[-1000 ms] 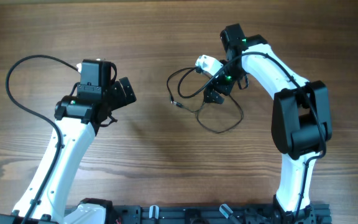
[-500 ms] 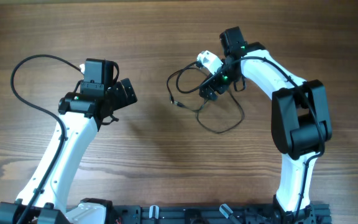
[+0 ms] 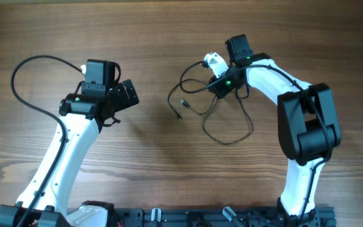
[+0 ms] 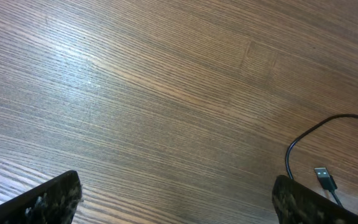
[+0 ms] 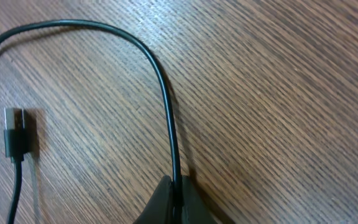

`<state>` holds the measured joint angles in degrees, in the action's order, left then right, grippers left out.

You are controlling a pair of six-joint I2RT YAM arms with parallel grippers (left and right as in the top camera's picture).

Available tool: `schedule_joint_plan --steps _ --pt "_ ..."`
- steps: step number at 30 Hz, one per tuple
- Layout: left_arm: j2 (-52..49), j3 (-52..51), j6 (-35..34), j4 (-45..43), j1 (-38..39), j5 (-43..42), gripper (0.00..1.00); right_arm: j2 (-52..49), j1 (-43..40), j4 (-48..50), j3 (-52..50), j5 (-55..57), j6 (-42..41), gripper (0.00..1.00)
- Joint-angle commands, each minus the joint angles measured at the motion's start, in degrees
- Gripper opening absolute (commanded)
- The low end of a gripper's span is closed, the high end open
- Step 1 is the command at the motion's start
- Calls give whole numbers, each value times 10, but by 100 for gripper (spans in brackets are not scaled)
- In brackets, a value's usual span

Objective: Untangle cables

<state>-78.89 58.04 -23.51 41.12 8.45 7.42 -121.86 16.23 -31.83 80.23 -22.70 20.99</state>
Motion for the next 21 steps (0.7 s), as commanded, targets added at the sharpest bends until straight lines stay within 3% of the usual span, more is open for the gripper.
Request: schedule_joint_plan --steps 1,7,10,15,17,21 --pt "-4 0 -9 -1 -3 -5 100 -7 2 -24 -8 19 -69 4" --pt "-4 0 -9 -1 -3 -5 100 163 2 -94 96 107 -75 4" --pt "-4 0 -9 1 -4 -5 100 266 2 -81 113 223 -73 4" --pt "-4 0 -9 3 -4 -5 100 422 -26 -24 114 534 61 4" --pt "-4 0 -9 3 -4 -5 100 462 -103 21 114 582 76 4" --pt "-4 0 -9 3 -3 -5 100 479 -309 106 114 539 24 4"
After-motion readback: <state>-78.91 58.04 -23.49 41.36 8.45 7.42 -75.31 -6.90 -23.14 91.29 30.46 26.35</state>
